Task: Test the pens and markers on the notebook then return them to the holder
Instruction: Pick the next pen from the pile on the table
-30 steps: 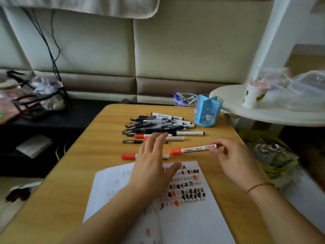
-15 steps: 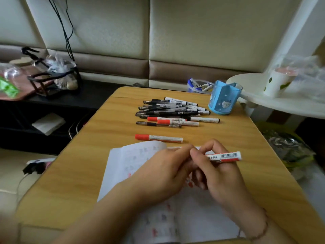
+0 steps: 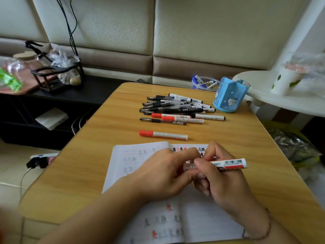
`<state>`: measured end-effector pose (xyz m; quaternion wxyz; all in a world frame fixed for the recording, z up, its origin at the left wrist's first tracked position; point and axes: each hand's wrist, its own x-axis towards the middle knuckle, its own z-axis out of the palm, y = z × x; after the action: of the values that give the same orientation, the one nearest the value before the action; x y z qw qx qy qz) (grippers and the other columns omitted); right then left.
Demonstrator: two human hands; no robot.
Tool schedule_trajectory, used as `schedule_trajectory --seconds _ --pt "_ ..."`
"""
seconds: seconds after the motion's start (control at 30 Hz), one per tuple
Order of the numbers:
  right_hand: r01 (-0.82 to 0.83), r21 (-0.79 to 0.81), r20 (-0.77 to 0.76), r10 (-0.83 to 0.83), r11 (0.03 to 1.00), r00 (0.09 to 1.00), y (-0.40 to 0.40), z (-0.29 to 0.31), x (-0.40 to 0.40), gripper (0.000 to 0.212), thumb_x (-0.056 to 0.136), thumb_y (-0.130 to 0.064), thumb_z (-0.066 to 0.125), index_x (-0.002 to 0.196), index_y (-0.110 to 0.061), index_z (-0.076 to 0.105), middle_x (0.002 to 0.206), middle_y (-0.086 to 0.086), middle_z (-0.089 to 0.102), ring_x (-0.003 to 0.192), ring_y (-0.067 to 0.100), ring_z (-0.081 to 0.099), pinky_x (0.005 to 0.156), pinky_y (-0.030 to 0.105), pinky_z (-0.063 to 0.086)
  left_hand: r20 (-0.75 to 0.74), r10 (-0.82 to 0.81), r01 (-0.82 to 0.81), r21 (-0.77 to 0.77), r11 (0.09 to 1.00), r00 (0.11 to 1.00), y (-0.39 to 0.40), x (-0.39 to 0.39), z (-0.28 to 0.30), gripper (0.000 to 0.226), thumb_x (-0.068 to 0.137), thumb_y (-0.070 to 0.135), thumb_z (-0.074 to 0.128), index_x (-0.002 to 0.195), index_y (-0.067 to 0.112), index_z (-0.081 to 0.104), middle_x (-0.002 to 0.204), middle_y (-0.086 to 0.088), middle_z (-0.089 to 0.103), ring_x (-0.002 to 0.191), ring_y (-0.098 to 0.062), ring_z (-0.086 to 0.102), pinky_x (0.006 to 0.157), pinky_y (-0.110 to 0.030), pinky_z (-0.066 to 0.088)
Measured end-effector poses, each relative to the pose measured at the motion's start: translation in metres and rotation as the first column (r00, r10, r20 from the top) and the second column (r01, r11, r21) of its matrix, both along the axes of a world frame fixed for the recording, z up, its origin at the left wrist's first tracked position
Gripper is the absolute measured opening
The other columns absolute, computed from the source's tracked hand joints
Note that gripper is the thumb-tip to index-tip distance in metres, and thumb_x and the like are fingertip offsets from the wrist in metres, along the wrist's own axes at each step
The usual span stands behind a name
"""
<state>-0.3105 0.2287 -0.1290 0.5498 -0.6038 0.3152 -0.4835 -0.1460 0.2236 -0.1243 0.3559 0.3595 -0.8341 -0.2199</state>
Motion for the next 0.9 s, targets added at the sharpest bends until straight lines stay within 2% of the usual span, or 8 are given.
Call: schedule_trajectory --seconds 0.23,0.5,0.7,0.8,0.9 --pt "-0.061 0.019 -0.005 0.061 0.998 0.998 0.0 0.006 -0.003 0.024 0.076 -0.025 0.062 0.066 -0.016 0.041 0.043 0.006 0.038 0.039 0.017 0.031 0.038 0.024 0.029 0.011 0.004 -0.003 -0.039 0.999 1.0 0.001 0.001 0.001 0.011 0.092 0.025 0.062 0.09 0.018 0.053 0.043 0.011 0.032 0.039 -0.005 0.036 0.046 -0.012 0.021" --pt "-0.146 -0.029 -0.08 0.143 0.989 0.986 0.001 0.013 -0.008 0.022 0.08 -0.023 0.062 0.067 -0.024 0.045 0.047 0.002 0.043 0.039 0.018 0.035 0.04 0.026 0.033 0.008 -0.045 0.046 -0.031 0.998 0.999 0.003 0.003 0.004 0.014 0.091 0.028 0.061 0.087 0.026 0.048 0.05 0.006 0.039 0.044 -0.011 0.036 0.046 -0.018 0.026" --pt "-0.174 -0.074 -0.109 0.165 0.982 0.98 0.005 0.015 -0.012 0.022 0.082 -0.023 0.062 0.07 -0.018 0.045 0.048 0.0 0.045 0.038 0.018 0.038 0.041 0.027 0.032 0.018 -0.076 0.076 -0.016 0.997 0.997 0.008 0.005 0.005 0.016 0.091 0.036 0.06 0.087 0.029 0.046 0.053 0.007 0.041 0.046 -0.009 0.037 0.046 -0.02 0.027" --pt "-0.114 -0.072 -0.105 0.106 0.991 0.989 0.005 0.012 -0.013 0.022 0.078 -0.025 0.065 0.068 -0.018 0.046 0.049 0.0 0.044 0.04 0.014 0.036 0.042 0.025 0.031 0.046 -0.009 0.012 -0.067 0.998 0.999 0.009 0.001 0.0 0.02 0.093 0.043 0.053 0.091 0.025 0.046 0.056 0.006 0.043 0.047 -0.011 0.039 0.045 -0.026 0.033" --pt "0.051 -0.107 -0.123 -0.064 0.993 0.99 0.002 0.005 -0.01 0.019 0.073 -0.032 0.065 0.062 -0.028 0.05 0.048 0.003 0.049 0.042 0.011 0.043 0.044 0.022 0.034 0.09 0.069 -0.053 -0.162 0.985 0.994 0.009 -0.008 -0.006 0.027 0.096 0.04 0.044 0.091 0.015 0.054 0.075 0.002 0.054 0.062 -0.018 0.049 0.053 -0.037 0.043"
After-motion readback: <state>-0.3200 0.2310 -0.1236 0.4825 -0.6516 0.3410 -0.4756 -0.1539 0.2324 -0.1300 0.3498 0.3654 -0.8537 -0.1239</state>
